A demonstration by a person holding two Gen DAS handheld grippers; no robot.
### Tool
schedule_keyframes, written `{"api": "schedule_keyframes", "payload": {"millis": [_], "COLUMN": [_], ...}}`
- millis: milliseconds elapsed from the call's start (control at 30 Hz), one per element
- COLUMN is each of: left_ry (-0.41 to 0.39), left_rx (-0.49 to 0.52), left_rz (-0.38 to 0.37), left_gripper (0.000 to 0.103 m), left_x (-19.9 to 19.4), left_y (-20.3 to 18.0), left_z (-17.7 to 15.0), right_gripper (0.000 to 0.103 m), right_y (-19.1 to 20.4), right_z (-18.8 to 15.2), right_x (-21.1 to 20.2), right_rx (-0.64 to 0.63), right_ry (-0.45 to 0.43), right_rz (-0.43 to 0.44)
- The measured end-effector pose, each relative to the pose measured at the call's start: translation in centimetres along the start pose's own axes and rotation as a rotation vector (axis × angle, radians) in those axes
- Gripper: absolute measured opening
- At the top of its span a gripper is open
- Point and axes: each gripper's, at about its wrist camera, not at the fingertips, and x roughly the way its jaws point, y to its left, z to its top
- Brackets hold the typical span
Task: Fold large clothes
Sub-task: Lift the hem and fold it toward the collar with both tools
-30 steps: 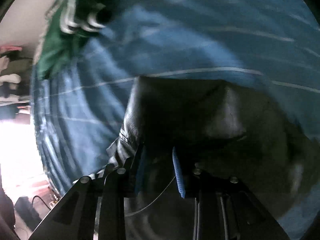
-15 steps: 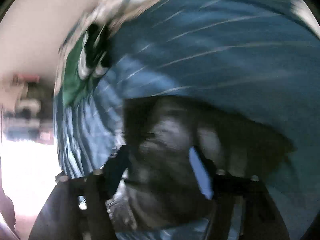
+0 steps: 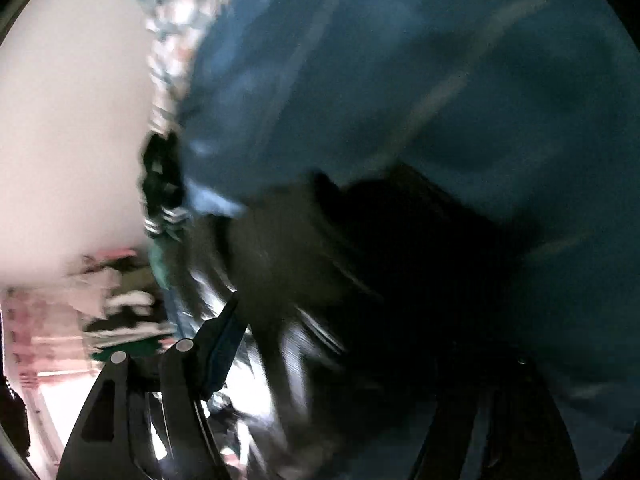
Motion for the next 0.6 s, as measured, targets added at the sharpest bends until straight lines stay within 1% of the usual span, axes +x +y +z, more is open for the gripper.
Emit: {"api": "schedule_keyframes", "payload": {"millis": [33, 67, 100, 167, 267, 333, 367, 400, 433, 467, 500, 533, 567, 600], "left_ry": [-0.005, -0.014, -0.022, -0.030, -0.031, -0.032, -0.032, -0.032, -0.034, -0.034, -0.032, -0.029, -0.024, -0.021], "left_rx": [0.009, 0.026, 0.036, 0.047, 0.049, 0.056, 0.061, 0.069, 0.081, 0.088, 0.092, 0.095, 0.096, 0.095], "left_rz": [0.005, 0.015, 0.022, 0.029, 0.034, 0.038, 0.041, 0.046, 0.052, 0.054, 0.053, 0.050, 0.044, 0.039], "left_gripper": [0.103, 0.103, 0.103, 0.103, 0.103, 0.103, 0.103, 0.103, 0.103, 0.103, 0.103, 0.103, 0.103, 0.103], "left_x": [0.0, 0.0, 0.2, 0.3, 0.2, 0.4, 0.4, 0.4, 0.4, 0.4, 0.2, 0.1, 0.2, 0.2], "left_y": [-0.1, -0.3, -0.9, -1.4, -2.6, -2.8, -2.9, -3.0, -3.2, -3.3, -3.3, -3.3, -3.3, -3.3], "left_z": [0.4, 0.5, 0.6, 0.9, 0.8, 1.0, 1.1, 1.0, 1.0, 1.1, 1.2, 1.3, 1.5, 1.5], "right_gripper": [0.073, 0.063, 0.042, 0.040, 0.039, 0.045, 0.046, 0.043, 0.042, 0.041, 0.038, 0.035, 0.028, 0.027], "right_y": [0.3, 0.8, 1.3, 2.5, 2.8, 2.3, 1.9, 1.6, 2.2, 3.1, 4.7, 5.4, 6.1, 6.5], "right_z": [-0.1, -0.2, -0.4, -0.8, -1.2, -0.6, -0.2, 0.0, -0.1, -0.4, -1.0, -1.7, -2.4, -3.2], "right_x": [-0.1, -0.3, -0.6, -0.9, -1.2, -0.3, 0.3, 0.2, 0.0, -0.4, -1.1, -2.0, -3.0, -3.7], "right_rx": [0.000, -0.004, -0.011, -0.036, -0.043, -0.019, 0.003, 0.009, -0.008, -0.036, -0.095, -0.126, -0.147, -0.149], "right_ry": [-0.010, -0.030, -0.054, -0.079, -0.089, -0.060, -0.041, -0.038, -0.055, -0.066, -0.082, -0.091, -0.093, -0.080], "right_rz": [-0.004, 0.006, 0.022, 0.004, -0.001, -0.008, -0.014, -0.026, -0.047, -0.054, -0.067, -0.064, -0.050, -0.017]}}
